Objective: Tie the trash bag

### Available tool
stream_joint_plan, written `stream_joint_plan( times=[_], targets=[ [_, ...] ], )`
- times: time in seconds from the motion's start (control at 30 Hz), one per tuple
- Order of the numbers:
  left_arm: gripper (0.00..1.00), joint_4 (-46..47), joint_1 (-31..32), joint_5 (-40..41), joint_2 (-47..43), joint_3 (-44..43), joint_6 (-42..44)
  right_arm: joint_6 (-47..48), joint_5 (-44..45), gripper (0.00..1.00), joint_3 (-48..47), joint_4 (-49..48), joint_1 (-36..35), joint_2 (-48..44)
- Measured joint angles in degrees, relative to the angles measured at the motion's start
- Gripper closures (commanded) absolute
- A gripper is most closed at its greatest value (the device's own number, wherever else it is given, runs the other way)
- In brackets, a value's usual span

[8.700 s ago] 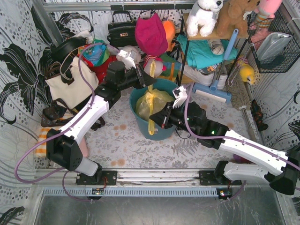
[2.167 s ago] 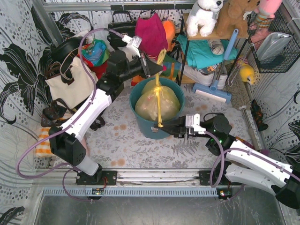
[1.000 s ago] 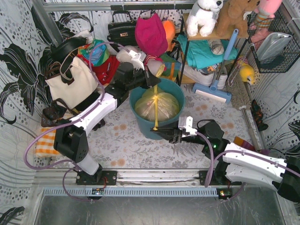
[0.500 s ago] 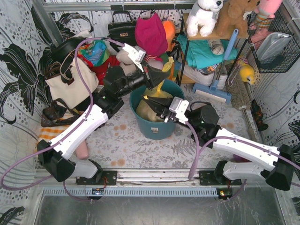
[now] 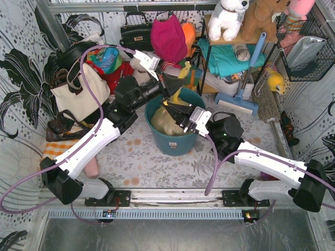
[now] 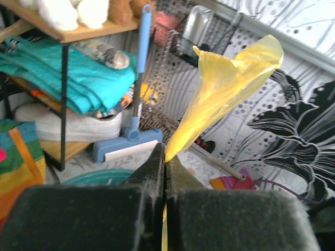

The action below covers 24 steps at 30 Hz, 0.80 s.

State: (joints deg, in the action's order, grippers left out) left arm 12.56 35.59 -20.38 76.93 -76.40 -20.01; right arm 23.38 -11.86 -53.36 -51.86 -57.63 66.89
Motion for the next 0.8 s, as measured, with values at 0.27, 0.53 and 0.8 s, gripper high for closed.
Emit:
stream_joint_plan(
  times=[0.27,0.53,0.8],
  targets=[
    [0.60,0.2,0.0,6.6,1.4,2.6,1.2,-1.7,3.3,0.59,3.2,-2.3,0.2,-0.2],
    [0.41,0.4,0.0,9.0,1.0,1.6,3.4,-1.7,4.5,0.47,2.8,-3.5,0.2,-2.1],
    [0.35,-0.4,0.0,13.4,-2.0,-0.8,7.1,3.2,7.5,0.33,-1.6,-0.3,0.2,-4.8]
  ],
)
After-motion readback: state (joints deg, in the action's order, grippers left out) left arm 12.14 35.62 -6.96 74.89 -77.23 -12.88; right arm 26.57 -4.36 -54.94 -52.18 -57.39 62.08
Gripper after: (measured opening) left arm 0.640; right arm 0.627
